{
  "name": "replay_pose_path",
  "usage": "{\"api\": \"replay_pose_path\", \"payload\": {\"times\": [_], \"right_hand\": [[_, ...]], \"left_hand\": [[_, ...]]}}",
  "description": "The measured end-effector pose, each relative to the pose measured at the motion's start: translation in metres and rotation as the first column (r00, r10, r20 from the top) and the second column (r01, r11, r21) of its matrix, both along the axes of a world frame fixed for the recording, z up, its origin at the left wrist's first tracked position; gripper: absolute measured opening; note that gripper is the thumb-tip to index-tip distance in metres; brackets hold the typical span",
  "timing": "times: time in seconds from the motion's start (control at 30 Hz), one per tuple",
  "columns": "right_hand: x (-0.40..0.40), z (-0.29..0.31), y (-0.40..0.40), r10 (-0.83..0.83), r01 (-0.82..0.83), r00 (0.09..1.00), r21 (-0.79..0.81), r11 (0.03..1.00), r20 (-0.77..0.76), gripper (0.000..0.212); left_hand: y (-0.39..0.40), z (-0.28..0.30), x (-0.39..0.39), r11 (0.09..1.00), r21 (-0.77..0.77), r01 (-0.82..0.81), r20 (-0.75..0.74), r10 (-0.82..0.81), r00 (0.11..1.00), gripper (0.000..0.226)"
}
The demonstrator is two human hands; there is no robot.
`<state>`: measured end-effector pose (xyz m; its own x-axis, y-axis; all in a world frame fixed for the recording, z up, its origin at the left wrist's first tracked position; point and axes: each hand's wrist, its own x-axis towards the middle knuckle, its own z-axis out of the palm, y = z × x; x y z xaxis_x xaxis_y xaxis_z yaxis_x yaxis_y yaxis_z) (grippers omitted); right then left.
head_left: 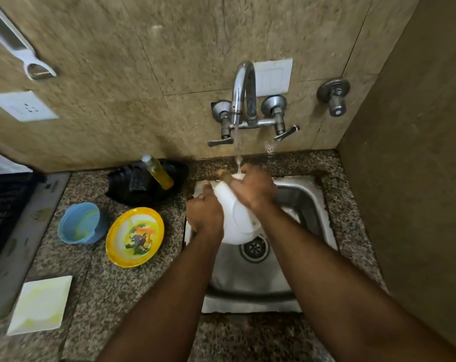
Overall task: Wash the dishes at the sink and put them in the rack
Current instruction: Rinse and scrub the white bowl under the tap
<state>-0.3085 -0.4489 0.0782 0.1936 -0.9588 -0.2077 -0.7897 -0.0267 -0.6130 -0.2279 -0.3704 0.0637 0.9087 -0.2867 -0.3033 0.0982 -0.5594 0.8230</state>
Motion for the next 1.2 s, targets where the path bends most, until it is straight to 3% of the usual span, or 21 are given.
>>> {"api": "replay_pose_path", "payload": {"times": [0.07, 0.1, 0.17, 0.23, 0.3, 0.4, 0.5, 0.57, 0.67, 0.73, 0.8, 0.87, 0.93, 1.03, 1.2], "right_hand": [[0.002, -0.005, 0.017, 0.007, -0.008, 0.998, -0.018, 1.0, -0.064, 0.098], [0.001, -0.007, 0.017, -0.027, 0.026, 1.0, -0.009, 1.0, -0.004, 0.093], [-0.003, -0.009, 0.004, -0.122, 0.113, 0.985, 0.078, 0.991, 0.122, 0.063], [-0.01, -0.006, -0.016, -0.121, 0.1, 0.986, 0.176, 0.979, 0.114, 0.037], [-0.013, 0.0, -0.027, -0.07, 0.055, 0.995, 0.193, 0.98, 0.069, 0.033], [-0.009, -0.004, -0.033, -0.137, 0.105, 0.961, 0.141, 0.984, 0.239, 0.025], [0.0, 0.001, -0.035, 0.026, -0.04, 0.955, 0.043, 0.998, 0.295, 0.027], [0.003, 0.006, -0.033, 0.145, -0.145, 0.945, -0.022, 0.989, 0.292, 0.03], [-0.001, 0.015, -0.025, 0.235, -0.195, 0.936, -0.172, 0.966, 0.261, 0.033], [-0.002, 0.014, -0.01, 0.307, -0.272, 0.946, -0.254, 0.928, 0.108, 0.044], [0.0, 0.006, 0.007, 0.285, -0.298, 0.954, -0.286, 0.911, -0.089, 0.062], [0.0, 0.001, 0.012, 0.206, -0.223, 0.975, -0.284, 0.932, -0.089, 0.074], [-0.004, 0.001, 0.002, 0.18, -0.169, 0.983, -0.2, 0.965, 0.038, 0.064], [-0.004, 0.002, -0.025, 0.012, -0.028, 0.967, 0.06, 0.998, 0.255, 0.036], [-0.007, -0.004, -0.045, -0.168, 0.087, 0.914, 0.227, 0.97, 0.369, 0.042]], "left_hand": [[0.0, 0.001, 0.004, 0.999, -0.048, -0.009, -0.009, 0.008, 1.0, 0.065], [0.002, 0.002, 0.004, 0.997, -0.071, -0.02, -0.012, 0.019, 1.0, 0.064], [0.007, 0.0, 0.002, 0.994, -0.097, -0.048, -0.023, 0.046, 0.999, 0.062], [0.012, 0.002, -0.004, 0.994, -0.088, -0.066, -0.038, 0.063, 0.997, 0.057], [0.013, 0.007, -0.006, 0.996, -0.068, -0.063, -0.053, 0.059, 0.997, 0.054], [0.009, 0.018, 0.0, 0.978, 0.169, 0.125, 0.074, -0.139, 0.988, 0.071], [0.003, 0.022, 0.007, 0.91, 0.203, 0.361, 0.33, -0.411, 0.85, 0.063], [-0.004, 0.024, 0.008, 0.886, 0.199, 0.419, 0.401, -0.464, 0.79, 0.06], [-0.012, 0.024, 0.011, 0.924, 0.142, 0.355, 0.342, -0.382, 0.858, 0.06], [-0.013, 0.023, 0.011, 0.954, 0.108, 0.279, 0.286, -0.299, 0.91, 0.061], [-0.014, 0.023, 0.009, 0.979, 0.048, 0.199, 0.187, -0.204, 0.961, 0.062], [-0.014, 0.021, 0.007, 0.986, 0.01, 0.169, 0.146, -0.169, 0.975, 0.063], [-0.011, 0.02, 0.004, 0.985, 0.003, 0.172, 0.179, -0.17, 0.969, 0.064], [-0.005, 0.013, 0.0, 0.976, -0.048, 0.214, 0.245, -0.196, 0.95, 0.065], [-0.001, 0.008, -0.002, 0.978, -0.091, 0.19, 0.214, -0.167, 0.962, 0.072]]}}
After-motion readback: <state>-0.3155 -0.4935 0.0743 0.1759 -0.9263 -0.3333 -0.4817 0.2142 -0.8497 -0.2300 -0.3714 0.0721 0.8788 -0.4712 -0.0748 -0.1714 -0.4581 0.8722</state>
